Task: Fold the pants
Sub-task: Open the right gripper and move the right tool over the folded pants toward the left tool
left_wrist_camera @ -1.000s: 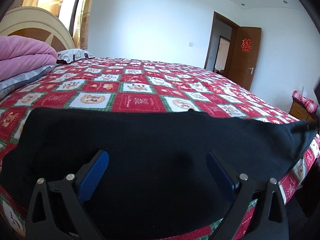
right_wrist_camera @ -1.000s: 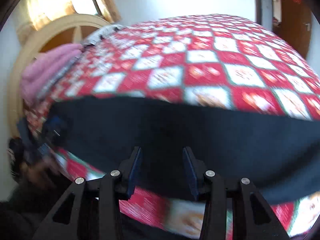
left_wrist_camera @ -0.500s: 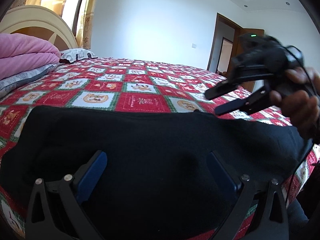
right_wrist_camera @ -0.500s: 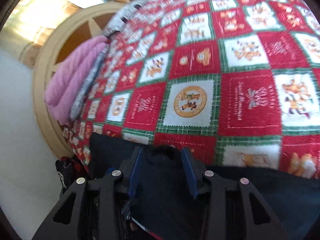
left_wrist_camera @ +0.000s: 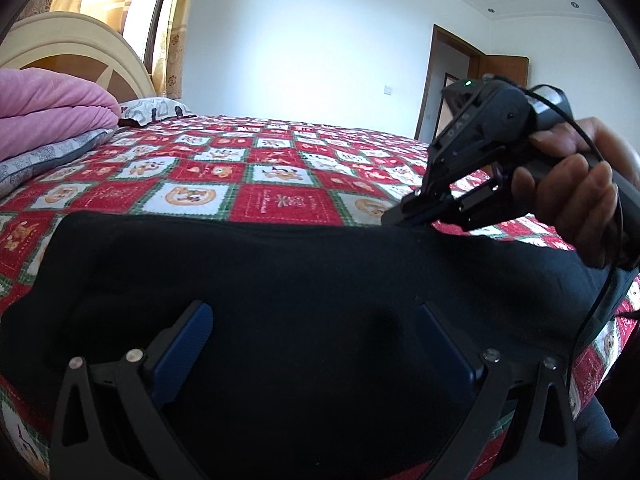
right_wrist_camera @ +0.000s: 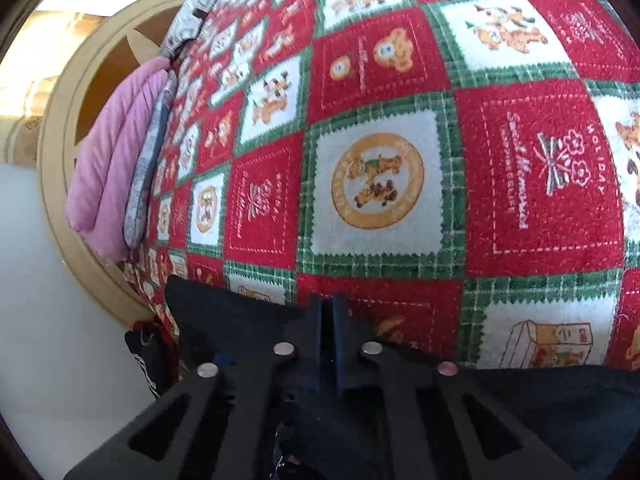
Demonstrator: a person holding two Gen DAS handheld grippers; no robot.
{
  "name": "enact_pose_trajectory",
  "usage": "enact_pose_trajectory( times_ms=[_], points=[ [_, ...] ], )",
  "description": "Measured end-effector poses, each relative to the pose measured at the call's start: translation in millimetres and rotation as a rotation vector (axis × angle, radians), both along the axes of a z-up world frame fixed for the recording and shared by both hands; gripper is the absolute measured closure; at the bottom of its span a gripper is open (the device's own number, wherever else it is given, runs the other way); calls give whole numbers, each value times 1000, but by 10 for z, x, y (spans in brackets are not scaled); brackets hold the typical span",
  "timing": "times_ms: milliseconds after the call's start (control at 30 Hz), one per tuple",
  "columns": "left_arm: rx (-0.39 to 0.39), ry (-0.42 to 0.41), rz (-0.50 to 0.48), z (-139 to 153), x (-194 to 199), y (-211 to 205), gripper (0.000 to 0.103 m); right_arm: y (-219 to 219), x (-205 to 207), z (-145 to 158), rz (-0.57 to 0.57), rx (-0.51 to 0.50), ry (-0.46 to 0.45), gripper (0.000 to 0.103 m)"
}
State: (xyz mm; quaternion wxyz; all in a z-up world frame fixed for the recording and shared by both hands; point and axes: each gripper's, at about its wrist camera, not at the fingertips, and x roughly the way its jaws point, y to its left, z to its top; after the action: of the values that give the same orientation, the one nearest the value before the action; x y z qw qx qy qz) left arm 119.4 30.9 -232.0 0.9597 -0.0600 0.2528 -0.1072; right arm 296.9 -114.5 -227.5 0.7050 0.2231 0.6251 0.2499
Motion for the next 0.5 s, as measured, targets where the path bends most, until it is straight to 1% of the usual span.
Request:
enact_pose_trajectory(
  times_ms=[67, 167, 300, 333, 433, 500],
  points=[
    [-4, -3, 1, 6, -8, 9, 0, -10, -49, 77, -5, 10, -60, 101],
    [-13, -16, 20, 26, -24, 39, 0, -38, -98, 202, -13, 8, -125, 101],
    [-17, -5, 19, -4, 3, 51, 0, -81, -80, 283, -31, 5, -177, 102],
    [-10, -4, 18, -10, 4, 39, 0, -89, -56, 260, -35, -6, -183, 102],
    [3, -3, 17, -14, 5, 25, 0, -88, 36, 29, -64, -46, -156, 102],
    [2, -4, 16, -11, 1, 27, 0, -88, 50, -55, -76, -42, -165, 102]
  ],
)
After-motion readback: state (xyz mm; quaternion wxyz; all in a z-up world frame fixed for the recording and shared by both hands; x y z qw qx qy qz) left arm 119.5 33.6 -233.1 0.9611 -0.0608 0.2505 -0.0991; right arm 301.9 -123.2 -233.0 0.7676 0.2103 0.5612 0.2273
